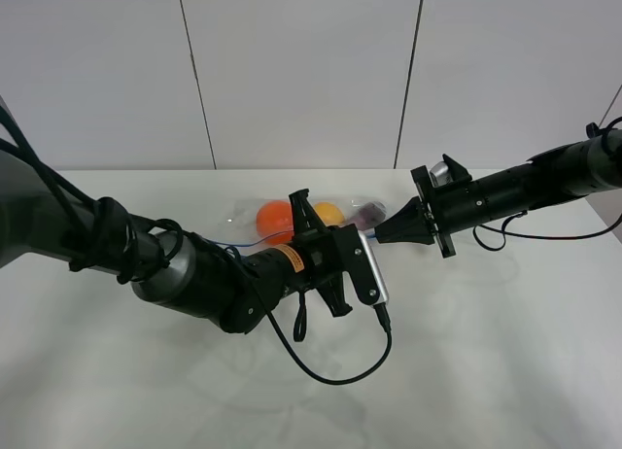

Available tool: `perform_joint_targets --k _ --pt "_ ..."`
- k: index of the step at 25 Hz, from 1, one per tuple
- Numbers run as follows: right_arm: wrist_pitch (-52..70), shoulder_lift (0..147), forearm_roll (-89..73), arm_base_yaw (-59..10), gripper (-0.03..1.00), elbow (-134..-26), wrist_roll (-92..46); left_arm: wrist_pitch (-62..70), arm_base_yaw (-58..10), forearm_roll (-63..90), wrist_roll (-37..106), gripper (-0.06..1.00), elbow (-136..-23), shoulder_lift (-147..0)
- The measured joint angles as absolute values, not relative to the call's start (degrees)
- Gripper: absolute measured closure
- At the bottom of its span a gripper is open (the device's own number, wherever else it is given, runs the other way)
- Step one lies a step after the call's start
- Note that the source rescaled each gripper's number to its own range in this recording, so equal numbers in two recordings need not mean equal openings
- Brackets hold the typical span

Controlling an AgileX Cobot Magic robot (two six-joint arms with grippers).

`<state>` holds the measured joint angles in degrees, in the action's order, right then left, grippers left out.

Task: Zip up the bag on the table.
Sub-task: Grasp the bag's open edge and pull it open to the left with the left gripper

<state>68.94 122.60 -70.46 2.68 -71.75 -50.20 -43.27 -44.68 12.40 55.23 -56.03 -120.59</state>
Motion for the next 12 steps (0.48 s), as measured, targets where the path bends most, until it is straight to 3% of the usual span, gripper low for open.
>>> perform_joint_targets --k 12 --pt "68.47 122.60 -72.36 2.62 0.97 -71.88 -50.20 -45.39 -38.19 9.73 61.42 0.94 -54.24 -120.54"
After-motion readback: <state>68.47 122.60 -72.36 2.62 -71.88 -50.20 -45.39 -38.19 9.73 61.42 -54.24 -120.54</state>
